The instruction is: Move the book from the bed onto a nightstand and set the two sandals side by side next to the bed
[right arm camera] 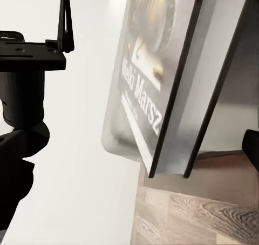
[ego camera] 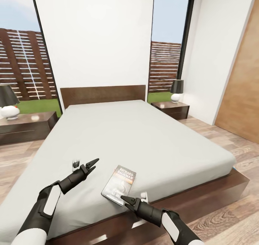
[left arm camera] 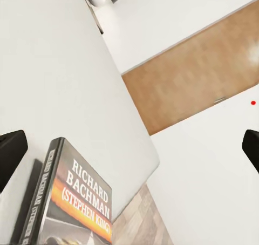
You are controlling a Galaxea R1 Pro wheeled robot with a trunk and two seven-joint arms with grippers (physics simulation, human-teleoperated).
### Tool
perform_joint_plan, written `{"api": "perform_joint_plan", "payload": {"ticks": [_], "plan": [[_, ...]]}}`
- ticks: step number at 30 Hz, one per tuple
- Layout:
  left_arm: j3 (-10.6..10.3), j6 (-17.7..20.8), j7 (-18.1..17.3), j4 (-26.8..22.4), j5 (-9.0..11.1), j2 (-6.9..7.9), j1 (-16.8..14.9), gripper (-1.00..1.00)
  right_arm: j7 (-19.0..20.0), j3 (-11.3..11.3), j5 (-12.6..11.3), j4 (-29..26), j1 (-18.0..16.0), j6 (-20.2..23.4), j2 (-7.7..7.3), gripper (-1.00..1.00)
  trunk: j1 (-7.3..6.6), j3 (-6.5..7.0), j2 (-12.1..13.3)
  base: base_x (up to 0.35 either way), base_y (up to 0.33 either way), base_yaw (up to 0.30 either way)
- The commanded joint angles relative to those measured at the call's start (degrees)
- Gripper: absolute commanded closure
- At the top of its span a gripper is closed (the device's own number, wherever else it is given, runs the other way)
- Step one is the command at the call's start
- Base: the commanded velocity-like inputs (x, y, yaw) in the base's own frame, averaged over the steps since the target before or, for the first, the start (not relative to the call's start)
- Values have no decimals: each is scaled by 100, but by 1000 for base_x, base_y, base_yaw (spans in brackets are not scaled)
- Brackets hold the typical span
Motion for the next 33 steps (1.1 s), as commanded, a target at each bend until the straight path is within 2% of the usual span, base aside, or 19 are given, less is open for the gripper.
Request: {"api": "perform_joint_plan", "payload": {"ticks": [1,33], "plan": [[6,36,-7,1,20,-1,-4,-100,-6,18,-54,-1,-3,45,-3,-100,1,-6,-2,150,0,0],[14,36,-8,1,20,-1,-4,-100,-6,18,-52,-1,-3,45,-3,-100,1,-6,-2,11,0,0]]}}
